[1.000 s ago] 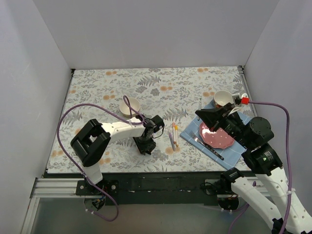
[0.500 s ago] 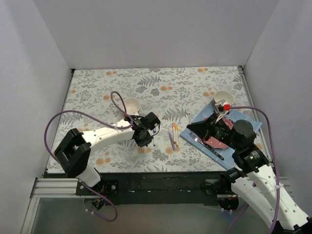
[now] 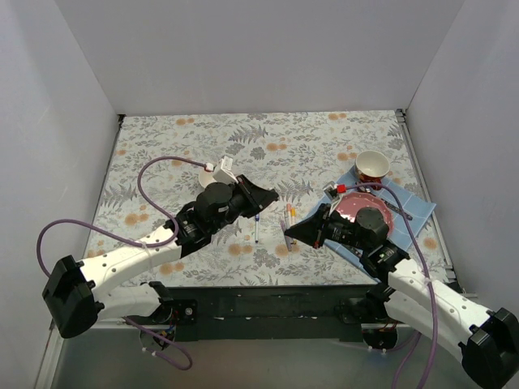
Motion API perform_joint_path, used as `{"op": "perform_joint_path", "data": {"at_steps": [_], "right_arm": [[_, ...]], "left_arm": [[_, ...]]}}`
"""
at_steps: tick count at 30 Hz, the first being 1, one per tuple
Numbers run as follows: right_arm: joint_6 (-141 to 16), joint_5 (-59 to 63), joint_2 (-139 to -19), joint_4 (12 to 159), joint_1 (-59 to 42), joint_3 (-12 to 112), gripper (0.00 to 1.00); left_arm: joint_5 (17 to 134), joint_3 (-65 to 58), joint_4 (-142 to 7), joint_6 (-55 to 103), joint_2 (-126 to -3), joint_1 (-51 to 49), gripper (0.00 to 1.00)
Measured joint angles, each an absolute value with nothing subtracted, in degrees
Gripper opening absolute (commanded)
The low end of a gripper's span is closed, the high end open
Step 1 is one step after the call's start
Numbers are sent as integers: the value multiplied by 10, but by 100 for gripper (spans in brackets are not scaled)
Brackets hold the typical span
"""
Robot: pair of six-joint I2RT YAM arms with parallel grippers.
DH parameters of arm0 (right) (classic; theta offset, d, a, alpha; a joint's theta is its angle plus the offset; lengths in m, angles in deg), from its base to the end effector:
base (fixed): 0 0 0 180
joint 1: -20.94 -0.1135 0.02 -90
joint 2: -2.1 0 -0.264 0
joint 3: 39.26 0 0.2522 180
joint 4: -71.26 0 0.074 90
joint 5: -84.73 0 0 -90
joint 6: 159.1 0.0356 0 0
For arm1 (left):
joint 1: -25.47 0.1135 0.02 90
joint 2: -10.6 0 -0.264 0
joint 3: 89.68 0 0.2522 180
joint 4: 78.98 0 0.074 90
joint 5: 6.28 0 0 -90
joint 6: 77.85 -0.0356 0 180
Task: Insert the pens into the pen caps
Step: Align the barrel with the opening of the pen cap
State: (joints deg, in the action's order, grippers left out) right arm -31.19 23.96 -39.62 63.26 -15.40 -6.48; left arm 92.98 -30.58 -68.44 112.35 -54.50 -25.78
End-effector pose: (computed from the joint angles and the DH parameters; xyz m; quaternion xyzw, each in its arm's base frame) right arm 0.1324 0.1190 0.2483 -0.1675 0.6922 0.5530 0.4325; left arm 0.1699 -0.2025 0.2955 -0.3749 0.7071 -0.5617 0.2097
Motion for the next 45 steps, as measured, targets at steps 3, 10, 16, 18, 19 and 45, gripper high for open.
{"op": "perform_joint_path", "data": {"at_steps": [3, 10, 16, 18, 19, 45], "right_arm": [[-309, 227, -425, 595, -178, -63, 1], [-303, 195, -449, 559, -197, -52, 1], [-302, 176, -438, 554, -197, -52, 1], [-302, 174, -436, 552, -197, -52, 1], [-302, 173, -436, 552, -197, -51, 1], [-301, 163, -402, 563, -201, -50, 1]], "left_arm": [[901, -308, -749, 1093, -544, -258, 0], [859, -315, -810, 1043, -525, -259, 0], [851, -317, -810, 999, -500, -259, 0], [849, -317, -809, 993, -498, -259, 0], [848, -317, -809, 992, -497, -259, 0], [824, -324, -797, 1029, -540, -259, 0]]}}
